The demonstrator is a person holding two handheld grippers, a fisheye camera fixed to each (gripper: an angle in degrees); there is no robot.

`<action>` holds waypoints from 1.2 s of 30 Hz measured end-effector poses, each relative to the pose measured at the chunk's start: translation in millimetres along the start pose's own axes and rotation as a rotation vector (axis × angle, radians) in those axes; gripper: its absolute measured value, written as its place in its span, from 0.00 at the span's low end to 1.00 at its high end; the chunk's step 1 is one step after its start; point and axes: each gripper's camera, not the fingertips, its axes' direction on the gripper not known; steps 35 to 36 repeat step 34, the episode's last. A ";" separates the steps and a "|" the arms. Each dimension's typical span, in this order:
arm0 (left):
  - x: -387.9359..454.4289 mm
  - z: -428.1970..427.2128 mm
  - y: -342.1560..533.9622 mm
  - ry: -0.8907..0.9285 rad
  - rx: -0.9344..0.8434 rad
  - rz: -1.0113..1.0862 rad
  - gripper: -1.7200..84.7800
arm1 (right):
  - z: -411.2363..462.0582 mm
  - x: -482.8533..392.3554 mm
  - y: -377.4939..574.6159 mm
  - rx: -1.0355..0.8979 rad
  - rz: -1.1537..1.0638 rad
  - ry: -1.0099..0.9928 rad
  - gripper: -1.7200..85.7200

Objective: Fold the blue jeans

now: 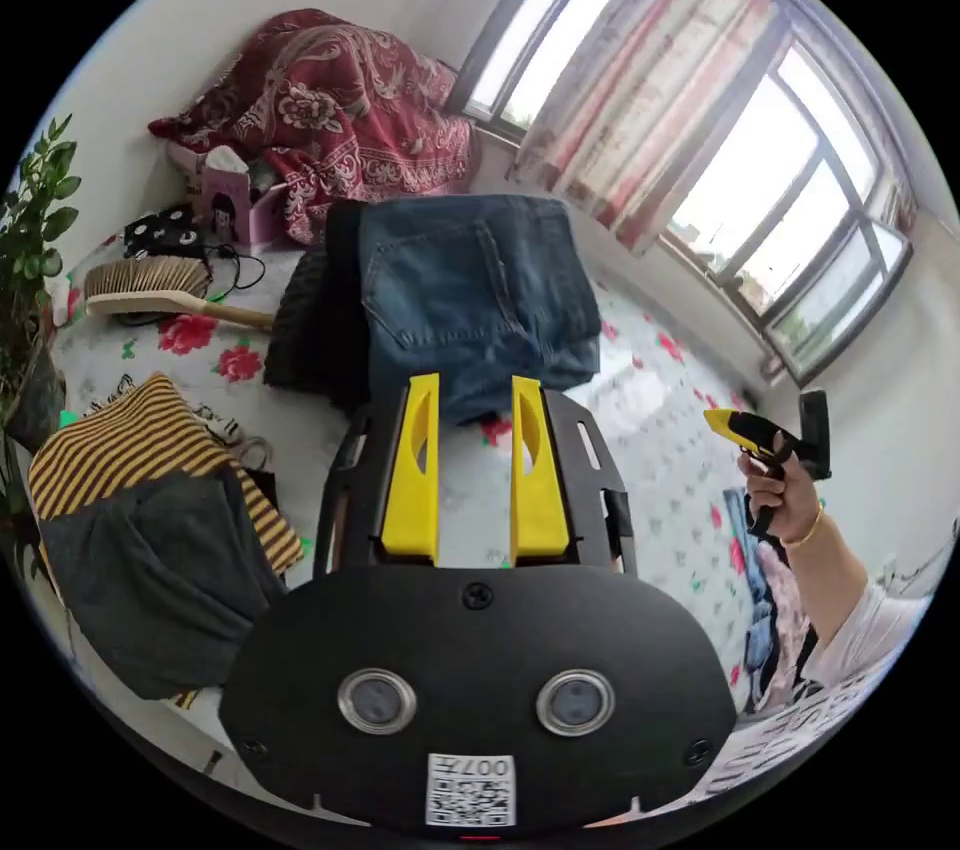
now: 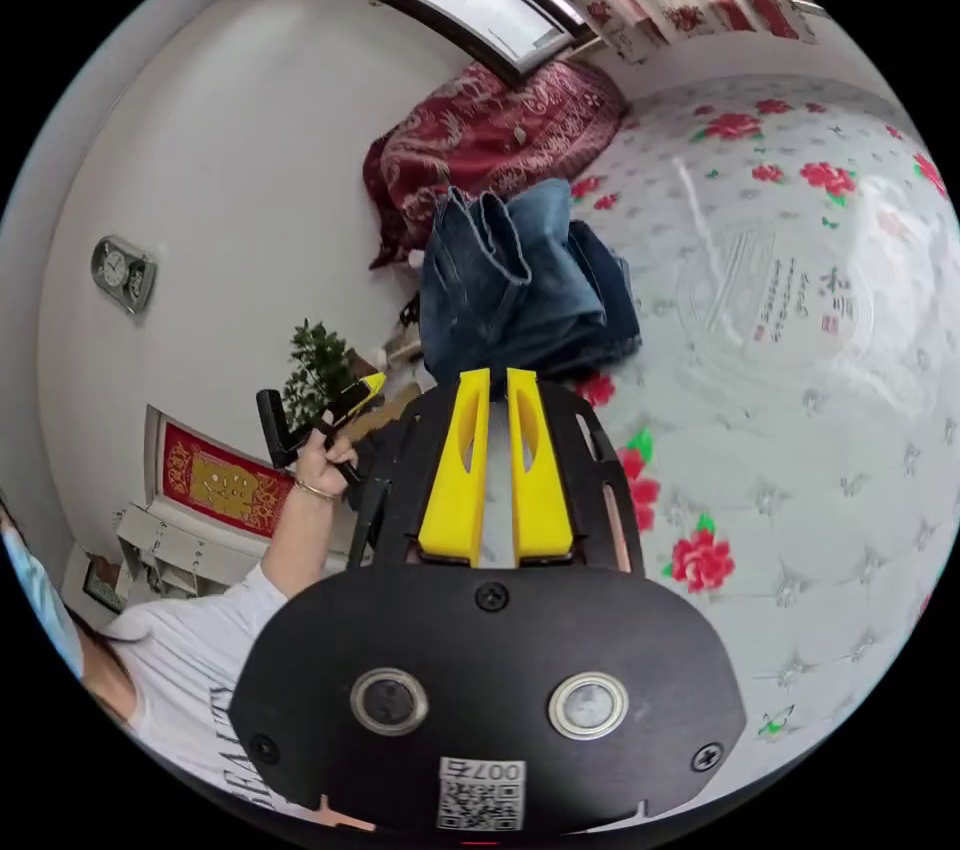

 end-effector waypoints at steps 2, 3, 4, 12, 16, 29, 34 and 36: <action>25.7 31.4 62.4 -0.020 -0.151 0.100 0.15 | 26.9 22.6 78.7 -0.144 0.027 0.109 0.02; 44.7 50.1 106.8 -0.023 -0.254 0.143 0.14 | 35.9 35.6 138.0 -0.238 0.060 0.193 0.02; 65.8 64.5 149.5 0.007 -0.354 0.184 0.14 | 36.5 44.3 198.3 -0.323 0.096 0.278 0.02; 212.9 77.8 304.6 0.209 -0.691 0.564 0.15 | -33.4 7.4 446.6 -0.620 0.250 0.762 0.02; 266.6 79.7 325.5 0.190 -0.764 0.791 0.14 | -29.1 0.7 474.5 -0.529 0.328 0.759 0.02; 291.4 72.7 366.5 -0.047 -0.659 0.769 0.10 | -109.2 13.4 507.0 0.008 0.492 0.384 0.03; 286.3 68.7 370.3 -0.067 -0.704 0.482 0.02 | -246.5 16.2 575.8 0.468 0.722 0.752 0.07; 286.3 68.7 370.3 -0.067 -0.704 0.482 0.02 | -246.5 16.2 575.8 0.468 0.722 0.752 0.07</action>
